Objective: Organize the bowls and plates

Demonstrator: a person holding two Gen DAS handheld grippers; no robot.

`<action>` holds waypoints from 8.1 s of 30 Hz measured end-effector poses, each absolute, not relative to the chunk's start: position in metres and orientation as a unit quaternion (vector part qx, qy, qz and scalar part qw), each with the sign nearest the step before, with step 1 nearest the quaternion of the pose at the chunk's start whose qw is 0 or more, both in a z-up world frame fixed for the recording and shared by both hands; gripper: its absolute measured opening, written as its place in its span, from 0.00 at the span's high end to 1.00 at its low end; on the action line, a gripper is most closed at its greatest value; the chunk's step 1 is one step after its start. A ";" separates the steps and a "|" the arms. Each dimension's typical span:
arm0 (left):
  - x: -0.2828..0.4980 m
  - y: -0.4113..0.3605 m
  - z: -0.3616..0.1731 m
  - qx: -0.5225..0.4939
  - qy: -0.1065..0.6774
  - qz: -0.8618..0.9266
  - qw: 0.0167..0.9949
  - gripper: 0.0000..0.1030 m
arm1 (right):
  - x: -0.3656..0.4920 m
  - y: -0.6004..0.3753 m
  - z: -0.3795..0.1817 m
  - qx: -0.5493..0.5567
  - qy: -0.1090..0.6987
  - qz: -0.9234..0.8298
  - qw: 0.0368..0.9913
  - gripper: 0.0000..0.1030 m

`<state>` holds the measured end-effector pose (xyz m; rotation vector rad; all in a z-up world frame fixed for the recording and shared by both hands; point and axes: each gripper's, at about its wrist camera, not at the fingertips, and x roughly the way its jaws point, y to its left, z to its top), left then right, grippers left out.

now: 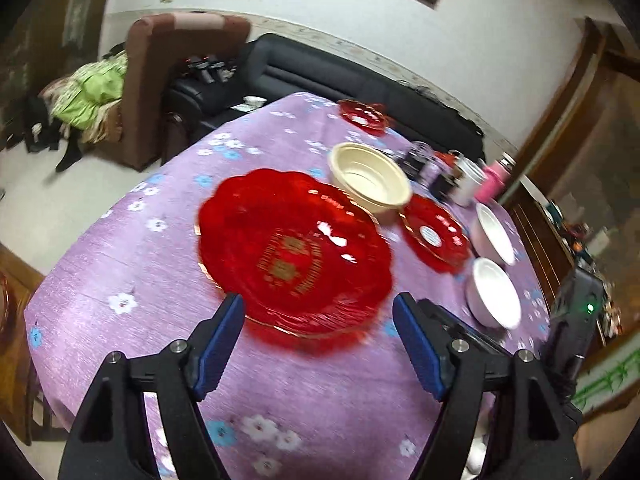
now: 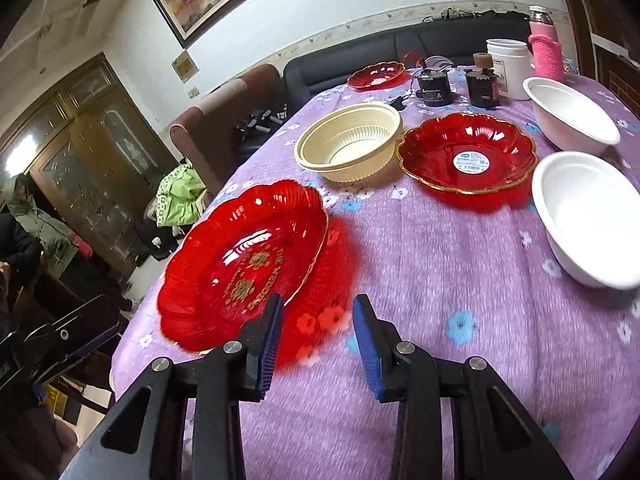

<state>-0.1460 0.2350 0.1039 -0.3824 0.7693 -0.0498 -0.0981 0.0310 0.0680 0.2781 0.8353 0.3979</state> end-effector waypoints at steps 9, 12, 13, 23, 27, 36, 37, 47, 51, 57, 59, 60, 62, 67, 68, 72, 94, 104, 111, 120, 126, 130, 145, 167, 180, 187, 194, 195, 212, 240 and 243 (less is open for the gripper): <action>-0.156 0.199 0.104 -0.163 0.377 -0.054 0.910 0.26 | -0.117 0.001 0.068 0.154 0.385 0.160 0.896 0.62; -0.159 0.191 0.104 -0.153 0.378 -0.059 0.911 0.26 | -0.117 -0.002 0.069 0.155 0.383 0.160 0.896 0.62; -0.160 0.188 0.104 -0.150 0.379 -0.061 0.911 0.26 | -0.117 -0.002 0.070 0.156 0.382 0.161 0.896 0.62; -0.171 0.201 0.109 -0.144 0.355 -0.065 0.921 0.26 | -0.117 0.014 0.065 0.141 0.397 0.164 0.892 0.62; -0.172 0.220 0.104 -0.161 0.353 -0.064 0.919 0.26 | -0.116 0.026 0.064 0.133 0.400 0.160 0.892 0.62; -0.172 0.246 0.087 -0.199 0.370 -0.064 0.905 0.26 | -0.123 0.062 0.069 0.097 0.406 0.167 0.893 0.62; -0.173 0.245 0.088 -0.198 0.370 -0.064 0.906 0.26 | -0.125 0.065 0.070 0.094 0.405 0.170 0.893 0.62; -0.182 0.194 0.096 -0.158 0.383 -0.079 0.907 0.26 | -0.154 0.042 0.076 0.101 0.385 0.180 0.900 0.62; -0.180 0.169 0.105 -0.138 0.383 -0.094 0.909 0.26 | -0.164 0.013 0.080 0.111 0.370 0.168 0.907 0.62; -0.149 0.152 0.141 -0.110 0.368 -0.099 0.918 0.26 | -0.159 -0.035 0.100 0.119 0.340 0.145 0.922 0.62; -0.130 0.152 0.156 -0.108 0.363 -0.094 0.921 0.26 | -0.150 -0.050 0.111 0.120 0.329 0.136 0.927 0.62; -0.122 0.154 0.162 -0.109 0.361 -0.092 0.922 0.26 | -0.143 -0.056 0.116 0.122 0.327 0.134 0.927 0.62; -0.100 0.156 0.176 -0.106 0.358 -0.089 0.923 0.25 | -0.127 -0.067 0.129 0.128 0.319 0.133 0.929 0.62; -0.042 0.161 0.194 -0.097 0.360 -0.076 0.925 0.23 | -0.083 -0.071 0.150 0.128 0.316 0.139 0.930 0.54; -0.028 0.162 0.195 -0.094 0.361 -0.070 0.925 0.23 | -0.077 -0.071 0.152 0.126 0.318 0.140 0.929 0.54; 0.022 0.173 0.186 -0.100 0.379 -0.055 0.918 0.23 | -0.030 -0.063 0.151 0.126 0.339 0.142 0.922 0.54; 0.169 0.211 0.066 -0.180 0.491 0.003 0.853 0.23 | 0.140 -0.008 0.091 0.107 0.472 0.128 0.866 0.54; 0.156 0.227 0.066 -0.217 0.489 -0.020 0.845 0.23 | 0.146 -0.029 0.103 0.128 0.464 0.137 0.866 0.54; 0.098 0.176 0.100 -0.201 0.470 -0.110 0.852 0.23 | 0.057 -0.122 0.129 0.136 0.414 0.104 0.894 0.54; 0.040 0.038 0.069 -0.134 0.500 -0.220 0.827 0.24 | -0.009 -0.218 0.083 0.173 0.414 -0.009 0.893 0.54; 0.039 -0.001 0.024 -0.144 0.540 -0.215 0.801 0.24 | -0.013 -0.215 0.049 0.202 0.438 0.026 0.876 0.55; 0.035 -0.016 0.014 -0.126 0.543 -0.207 0.804 0.33 | -0.009 -0.207 0.038 0.211 0.451 0.058 0.865 0.85; -0.020 0.029 0.067 -0.117 0.484 -0.192 0.846 0.83 | -0.056 -0.168 0.083 0.192 0.412 0.102 0.885 0.87; -0.059 0.281 0.062 -0.240 0.440 -0.027 0.865 0.83 | -0.019 0.092 0.089 0.077 0.448 0.259 0.852 0.86; -0.055 0.309 0.047 -0.225 0.425 0.005 0.877 0.53 | 0.016 0.135 0.039 0.013 0.491 0.209 0.845 0.86; -0.087 0.318 0.084 -0.239 0.357 0.034 0.902 0.29 | 0.012 0.127 0.045 0.021 0.470 0.200 0.860 0.81; -0.107 0.296 0.099 -0.240 0.347 0.036 0.906 0.24 | -0.017 0.092 0.079 0.050 0.414 0.199 0.887 0.56; -0.110 0.288 0.101 -0.234 0.349 0.033 0.907 0.24 | -0.022 0.088 0.082 0.052 0.408 0.197 0.890 0.54; -0.117 0.123 0.065 -0.129 0.463 -0.089 0.873 0.24 | -0.099 -0.107 0.071 0.141 0.400 0.071 0.903 0.44; -0.088 0.121 0.065 -0.109 0.458 -0.092 0.877 0.24 | 0.066 -0.135 0.038 0.245 0.470 0.021 0.848 0.43; -0.088 0.119 0.065 -0.099 0.456 -0.090 0.880 0.24 | 0.077 -0.132 0.031 0.257 0.479 0.021 0.839 0.43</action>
